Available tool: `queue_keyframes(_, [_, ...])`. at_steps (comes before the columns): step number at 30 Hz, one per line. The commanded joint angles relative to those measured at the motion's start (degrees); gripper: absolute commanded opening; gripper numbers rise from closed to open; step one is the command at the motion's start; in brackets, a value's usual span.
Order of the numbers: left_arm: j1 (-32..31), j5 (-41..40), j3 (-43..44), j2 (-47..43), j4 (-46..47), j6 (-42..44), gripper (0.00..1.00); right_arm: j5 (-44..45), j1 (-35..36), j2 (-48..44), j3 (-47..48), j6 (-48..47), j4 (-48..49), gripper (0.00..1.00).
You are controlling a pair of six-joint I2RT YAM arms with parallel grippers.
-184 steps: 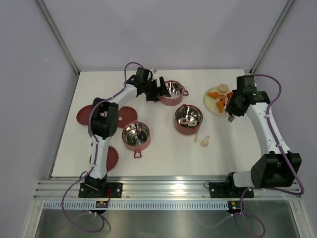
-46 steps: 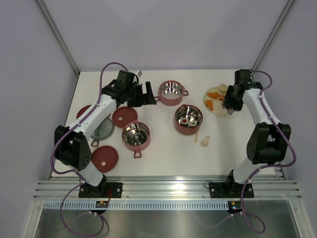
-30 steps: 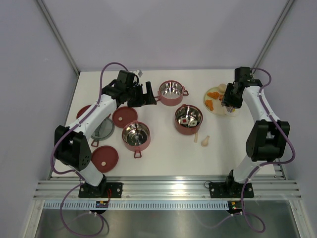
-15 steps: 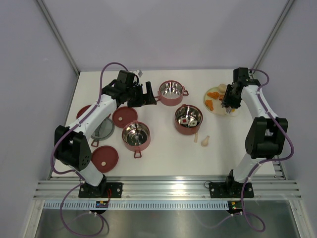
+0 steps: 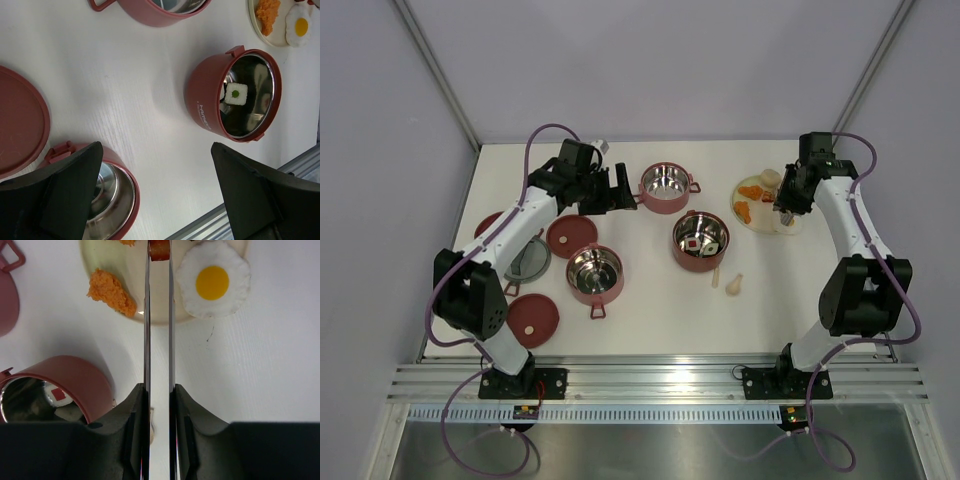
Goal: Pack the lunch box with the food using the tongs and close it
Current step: Pick up the fake food from the plate.
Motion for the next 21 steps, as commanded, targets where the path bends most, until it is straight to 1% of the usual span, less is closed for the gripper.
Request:
queue_keyframes(1, [-0.2,-1.2,5.7,3.7,-0.8,0.1,0.94,-1.5,0.4,-4.6,0.4,1.2,0.0,0.20])
queue_keyframes(3, [-0.2,-1.0,9.6,6.7,-1.9,-0.1,0.94,-1.8,0.6,-5.2,0.6,1.4,-0.1,0.20])
queue_keyframes(4, [-0.2,-0.1,10.6,7.5,-2.8,-0.3,0.94,-3.9,0.8,-5.7,0.7,1.6,0.1,0.20])
queue_keyframes(9, [-0.2,2.1,13.3,9.9,-0.9,-2.5,0.95,-4.2,2.4,-6.3,2.5,2.3,-0.3,0.20])
queue_keyframes(10, [-0.2,2.0,14.3,11.1,-1.6,-2.6,0.95,-4.4,4.6,-6.3,3.3,2.4,-0.3,0.20])
queue_keyframes(12, [-0.2,2.0,16.9,12.4,-3.6,-2.6,0.95,-4.4,6.0,-5.8,5.1,2.9,-0.5,0.20])
queue_keyframes(15, [0.0,1.5,16.6,11.6,-3.7,-2.3,0.95,-3.7,9.7,-4.4,7.4,3.3,-0.7,0.20])
queue_keyframes(21, [2.4,0.8,11.2,7.0,-3.2,-2.9,0.96,-3.5,17.1,1.0,14.3,4.2,0.4,0.20])
